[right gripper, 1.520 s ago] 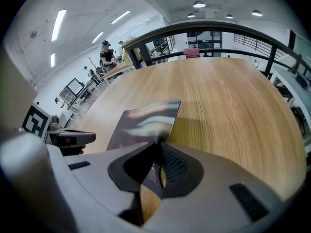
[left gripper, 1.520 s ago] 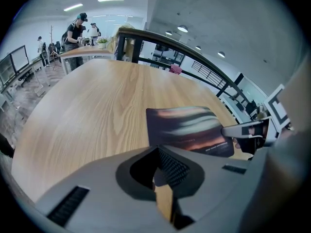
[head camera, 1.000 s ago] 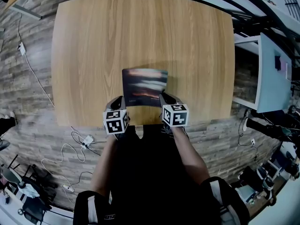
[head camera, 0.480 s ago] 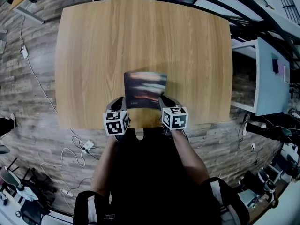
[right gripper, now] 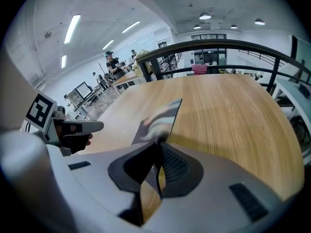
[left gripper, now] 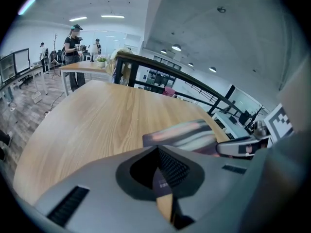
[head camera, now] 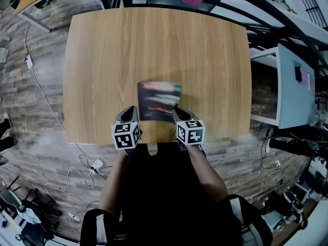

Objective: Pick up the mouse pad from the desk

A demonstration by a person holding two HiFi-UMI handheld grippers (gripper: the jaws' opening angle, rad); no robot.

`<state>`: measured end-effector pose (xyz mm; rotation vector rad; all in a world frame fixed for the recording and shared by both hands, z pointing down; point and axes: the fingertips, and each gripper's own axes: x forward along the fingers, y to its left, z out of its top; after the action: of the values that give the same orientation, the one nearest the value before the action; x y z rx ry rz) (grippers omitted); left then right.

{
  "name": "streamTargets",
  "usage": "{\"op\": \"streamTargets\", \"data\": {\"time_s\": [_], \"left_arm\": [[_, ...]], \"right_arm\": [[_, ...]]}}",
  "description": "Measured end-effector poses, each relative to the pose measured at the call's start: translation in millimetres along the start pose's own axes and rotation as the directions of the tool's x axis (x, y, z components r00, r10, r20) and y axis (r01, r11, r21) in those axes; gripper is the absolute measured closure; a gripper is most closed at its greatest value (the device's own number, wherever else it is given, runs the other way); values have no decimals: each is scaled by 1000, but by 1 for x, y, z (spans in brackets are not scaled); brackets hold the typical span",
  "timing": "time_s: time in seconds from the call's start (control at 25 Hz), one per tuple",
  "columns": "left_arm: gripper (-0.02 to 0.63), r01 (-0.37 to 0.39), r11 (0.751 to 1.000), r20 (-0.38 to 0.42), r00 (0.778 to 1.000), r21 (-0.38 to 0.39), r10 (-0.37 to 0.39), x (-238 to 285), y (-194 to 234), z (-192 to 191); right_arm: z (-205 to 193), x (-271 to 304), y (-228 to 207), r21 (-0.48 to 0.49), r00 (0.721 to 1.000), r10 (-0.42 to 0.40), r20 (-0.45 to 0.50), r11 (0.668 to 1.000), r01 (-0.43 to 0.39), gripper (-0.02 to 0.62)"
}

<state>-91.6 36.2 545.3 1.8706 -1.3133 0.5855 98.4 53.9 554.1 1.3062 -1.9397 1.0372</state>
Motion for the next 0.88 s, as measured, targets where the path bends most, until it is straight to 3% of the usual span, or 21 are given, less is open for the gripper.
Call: {"op": "streamTargets", "data": {"time_s": [0.88], "left_arm": [[583,67,997,157,985,35,-72,-37,-35,56]], "right_arm": [[50,-42,2,-36,988,-11,152,999,17,538]]}}
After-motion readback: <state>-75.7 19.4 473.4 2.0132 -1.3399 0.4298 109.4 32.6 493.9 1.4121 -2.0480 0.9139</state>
